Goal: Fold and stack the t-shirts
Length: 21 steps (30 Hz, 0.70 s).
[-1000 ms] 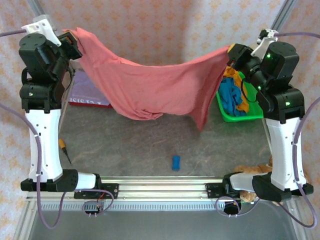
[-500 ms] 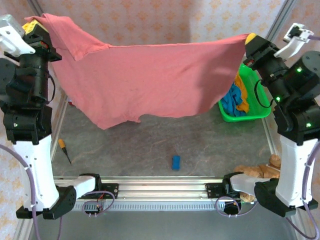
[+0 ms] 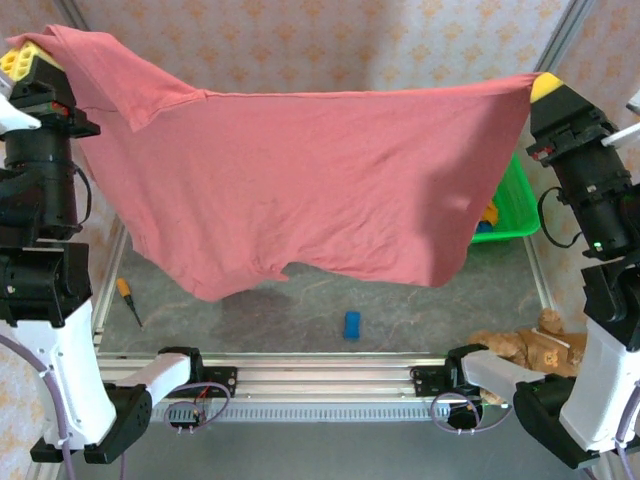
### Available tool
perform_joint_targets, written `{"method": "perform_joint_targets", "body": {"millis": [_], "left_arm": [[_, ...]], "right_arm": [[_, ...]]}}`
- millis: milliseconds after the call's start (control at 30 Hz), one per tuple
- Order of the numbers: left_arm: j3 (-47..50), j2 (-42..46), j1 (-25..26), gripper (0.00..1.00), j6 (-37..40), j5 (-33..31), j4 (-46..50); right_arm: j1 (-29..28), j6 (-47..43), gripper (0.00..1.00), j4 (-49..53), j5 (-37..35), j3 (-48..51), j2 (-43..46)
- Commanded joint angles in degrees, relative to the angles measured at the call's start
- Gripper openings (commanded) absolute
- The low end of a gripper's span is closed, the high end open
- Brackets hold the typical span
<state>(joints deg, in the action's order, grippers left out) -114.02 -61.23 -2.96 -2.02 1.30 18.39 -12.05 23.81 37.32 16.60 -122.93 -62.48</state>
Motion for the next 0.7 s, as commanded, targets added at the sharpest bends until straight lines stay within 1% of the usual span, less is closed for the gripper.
{"method": "perform_joint_targets", "body": {"millis": [0, 167, 267, 333, 400, 533, 667], "left_arm": [[-3.04, 1.44, 0.41, 0.00, 1.84, -2.06, -1.91], [-4.58, -0.20, 0.41, 0.00, 2.45, -3.32, -0.18], [-8.24, -4.73, 0.41, 0.00, 2.63, -2.83, 4.59], [-8.18, -7.58, 0.41, 0.00, 3.07, -1.73, 6.20], [-5.75, -10.04, 0.41, 0.00, 2.90, -1.67, 5.77], [1.38, -15.30, 0.41, 0.00, 2.26, -2.82, 1.94], [5.59, -23.05, 1.15, 0.00, 4.54, -4.41, -2.38]], "right_arm": [[0.11, 0.68, 0.00, -1.25, 0.36, -2.32, 1.59], [0.15, -0.47, 0.00, -0.22, -0.20, -0.46, 2.37], [0.19, -1.64, 0.00, 3.25, -4.32, -0.55, 0.79], [0.13, -3.00, 0.00, 4.89, -5.73, -0.20, -0.95], [0.12, -4.04, 0.00, 4.56, -7.39, 2.25, -2.35], [0.14, -7.54, 0.00, 1.04, -11.25, 9.97, -5.11], [0.23, -10.77, 0.00, -3.27, -14.74, 17.59, -12.09]]}}
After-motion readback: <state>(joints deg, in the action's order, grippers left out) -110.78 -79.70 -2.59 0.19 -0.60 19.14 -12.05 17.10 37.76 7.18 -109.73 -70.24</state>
